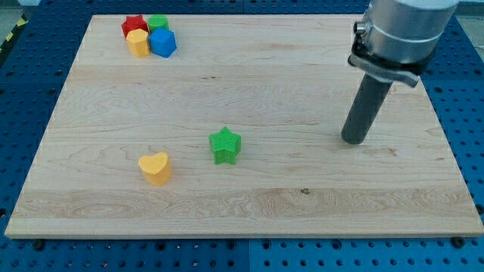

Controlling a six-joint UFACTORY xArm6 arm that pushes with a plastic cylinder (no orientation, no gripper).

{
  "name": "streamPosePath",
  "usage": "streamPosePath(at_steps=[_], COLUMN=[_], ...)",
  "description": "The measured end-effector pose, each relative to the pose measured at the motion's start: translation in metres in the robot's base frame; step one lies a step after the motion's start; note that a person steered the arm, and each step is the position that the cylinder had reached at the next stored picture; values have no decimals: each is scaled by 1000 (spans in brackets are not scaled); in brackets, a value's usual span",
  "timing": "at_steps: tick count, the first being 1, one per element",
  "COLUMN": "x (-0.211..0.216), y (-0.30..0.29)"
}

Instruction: Move the arm to the green star

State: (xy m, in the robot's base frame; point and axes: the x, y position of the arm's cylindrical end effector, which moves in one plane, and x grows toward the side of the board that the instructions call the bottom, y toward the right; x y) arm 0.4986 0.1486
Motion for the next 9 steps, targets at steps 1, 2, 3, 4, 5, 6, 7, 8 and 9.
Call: streamPosePath(at_steps=[1,2,3,4,5,6,7,8,9], x=[34,55,62,63,63,63,65,65,65], y=[-18,-45,-79,-104,-104,-114,-136,-150,-153])
